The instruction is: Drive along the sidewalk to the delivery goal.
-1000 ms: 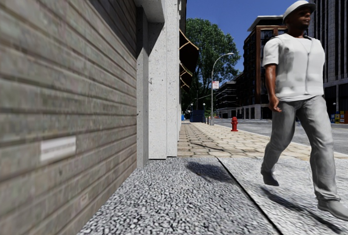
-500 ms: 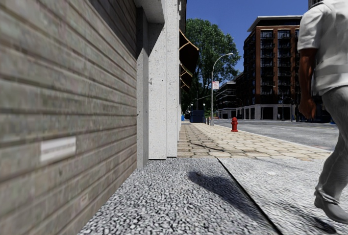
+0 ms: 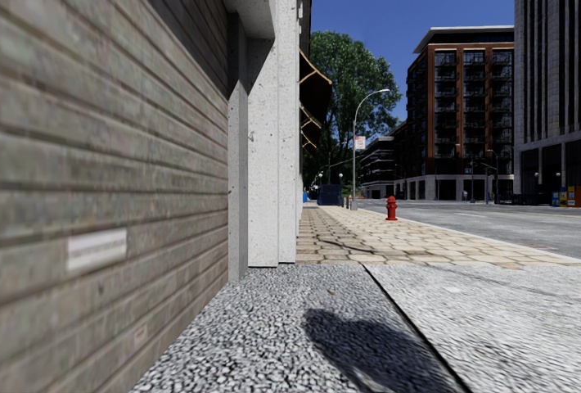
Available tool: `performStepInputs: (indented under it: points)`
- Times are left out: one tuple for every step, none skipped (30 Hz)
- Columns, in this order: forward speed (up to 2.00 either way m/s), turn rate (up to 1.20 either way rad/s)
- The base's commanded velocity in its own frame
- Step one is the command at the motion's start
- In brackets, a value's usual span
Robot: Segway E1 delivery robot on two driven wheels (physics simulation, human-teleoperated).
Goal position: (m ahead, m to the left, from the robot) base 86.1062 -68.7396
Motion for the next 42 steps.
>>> performStepInputs:
  points:
    - [0.00, 0.00]
    - [0.00, 0.00]
    - [0.00, 0.00]
    - [0.00, 0.00]
    - [0.00, 0.00]
    - [0.00, 0.00]
    - [0.00, 0.00]
    - [0.00, 0.00]
    - [0.00, 0.00]
    - [0.00, 0.00]
    - [0.00, 0.00]
    - [0.00, 0.00]
    - [0.00, 0.00]
    - [0.00, 0.00]
    - [0.00, 0.00]
    - [0.00, 0.00]
    - [0.00, 0.00]
    - [0.00, 0.00]
    - [0.00, 0.00]
    - [0.00, 0.00]
    - [0.00, 0.00]
    - [0.12, 0.00]
    - [0.34, 0.00]
    - [0.44, -0.20]
    - [0.44, -0.20]
    - [0.50, -0.35]
    - [0.70, -0.40]
    - [0.87, -0.41]
    - [0.87, -0.41]
    - [0.93, -0.41]
    - [0.96, -0.41]
    - [0.98, -0.41]
    - [0.98, -0.41]
    - [0.98, -0.41]
    - [0.98, -0.41]
    - [0.99, -0.41]
    - [0.99, -0.41]
    - [0.99, -0.41]
    - [0.99, -0.41]
    - [1.03, -0.41]
    - [1.27, -0.38]
    - [2.00, -0.36]
